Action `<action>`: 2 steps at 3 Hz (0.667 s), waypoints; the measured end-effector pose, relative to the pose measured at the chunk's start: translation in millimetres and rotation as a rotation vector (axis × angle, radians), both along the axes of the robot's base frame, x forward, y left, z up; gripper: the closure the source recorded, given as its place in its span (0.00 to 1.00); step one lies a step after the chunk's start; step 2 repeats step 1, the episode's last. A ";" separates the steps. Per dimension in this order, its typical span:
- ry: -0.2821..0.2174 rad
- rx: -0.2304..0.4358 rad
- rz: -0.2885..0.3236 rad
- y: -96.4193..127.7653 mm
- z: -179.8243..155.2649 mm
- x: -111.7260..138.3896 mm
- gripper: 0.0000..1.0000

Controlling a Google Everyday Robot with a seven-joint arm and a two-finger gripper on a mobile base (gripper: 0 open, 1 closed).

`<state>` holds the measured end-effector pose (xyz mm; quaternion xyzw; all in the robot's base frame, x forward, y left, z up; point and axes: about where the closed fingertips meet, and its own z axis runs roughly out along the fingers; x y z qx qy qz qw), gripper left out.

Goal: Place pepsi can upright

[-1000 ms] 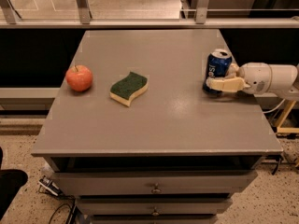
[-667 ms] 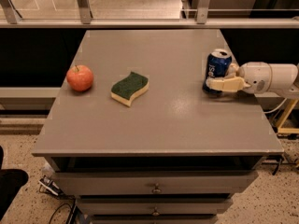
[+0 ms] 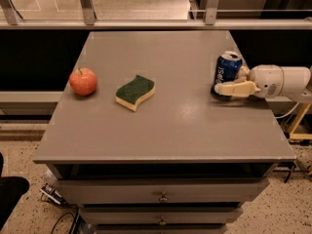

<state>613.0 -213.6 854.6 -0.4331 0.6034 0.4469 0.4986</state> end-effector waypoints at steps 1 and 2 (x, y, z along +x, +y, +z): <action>0.000 0.001 0.004 3.0 0.1 0.8 0.02; 0.000 0.001 0.004 3.0 0.1 0.8 0.02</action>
Offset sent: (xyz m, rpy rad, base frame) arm 0.0000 0.0000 0.0000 0.0000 0.0000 0.0000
